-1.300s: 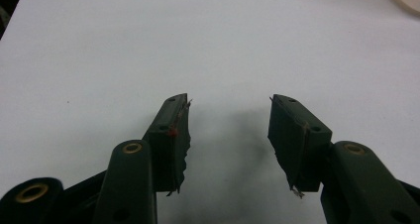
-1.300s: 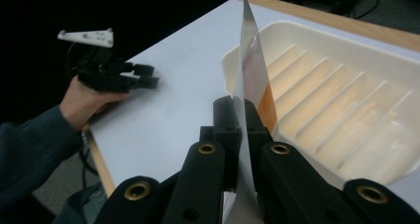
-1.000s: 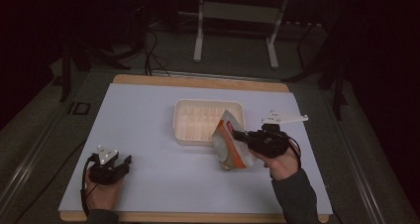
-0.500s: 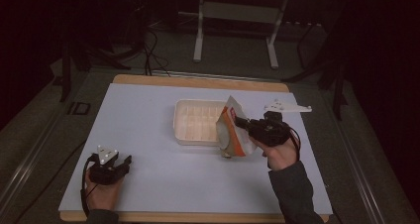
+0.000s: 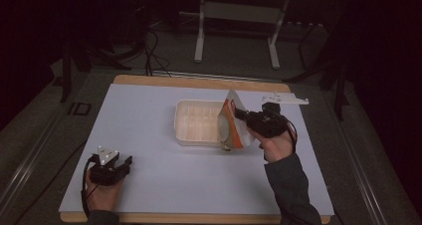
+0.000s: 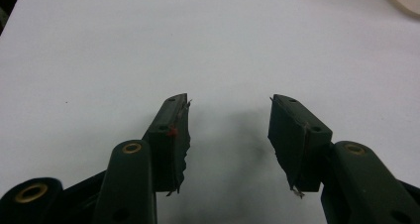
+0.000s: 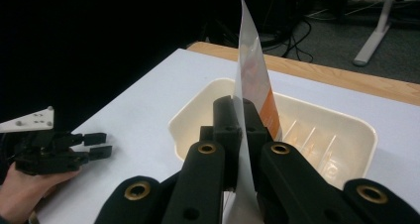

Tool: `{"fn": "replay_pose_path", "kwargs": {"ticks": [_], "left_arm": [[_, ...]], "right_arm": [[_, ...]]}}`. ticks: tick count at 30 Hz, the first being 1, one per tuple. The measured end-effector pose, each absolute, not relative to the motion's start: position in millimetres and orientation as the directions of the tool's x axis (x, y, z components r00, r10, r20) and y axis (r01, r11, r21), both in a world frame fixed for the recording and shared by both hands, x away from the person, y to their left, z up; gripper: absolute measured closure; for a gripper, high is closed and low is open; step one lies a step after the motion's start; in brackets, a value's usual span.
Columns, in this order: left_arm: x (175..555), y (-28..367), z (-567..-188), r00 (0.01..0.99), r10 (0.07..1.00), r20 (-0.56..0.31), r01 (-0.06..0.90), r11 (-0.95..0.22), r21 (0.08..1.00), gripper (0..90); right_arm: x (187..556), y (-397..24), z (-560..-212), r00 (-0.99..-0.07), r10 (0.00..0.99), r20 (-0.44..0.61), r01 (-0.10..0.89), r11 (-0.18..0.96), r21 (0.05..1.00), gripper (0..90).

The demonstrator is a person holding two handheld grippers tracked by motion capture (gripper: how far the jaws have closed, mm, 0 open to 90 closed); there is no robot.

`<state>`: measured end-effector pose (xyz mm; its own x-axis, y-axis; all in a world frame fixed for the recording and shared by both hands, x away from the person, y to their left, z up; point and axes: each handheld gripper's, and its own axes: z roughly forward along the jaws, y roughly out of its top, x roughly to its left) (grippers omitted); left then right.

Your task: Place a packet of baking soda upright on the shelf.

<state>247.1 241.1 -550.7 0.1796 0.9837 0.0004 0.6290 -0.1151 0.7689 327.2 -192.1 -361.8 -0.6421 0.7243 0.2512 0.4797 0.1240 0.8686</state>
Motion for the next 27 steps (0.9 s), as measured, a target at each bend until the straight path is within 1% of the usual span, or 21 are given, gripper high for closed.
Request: {"fn": "replay_pose_path", "kwargs": {"ticks": [27], "left_arm": [[247,241,-550,0.172,0.985,-0.008,0.624,-0.103,0.774,49.5]], "right_arm": [[344,-188,-360,-0.596,0.752,0.281,0.495,0.069,0.866,90.0]]}}
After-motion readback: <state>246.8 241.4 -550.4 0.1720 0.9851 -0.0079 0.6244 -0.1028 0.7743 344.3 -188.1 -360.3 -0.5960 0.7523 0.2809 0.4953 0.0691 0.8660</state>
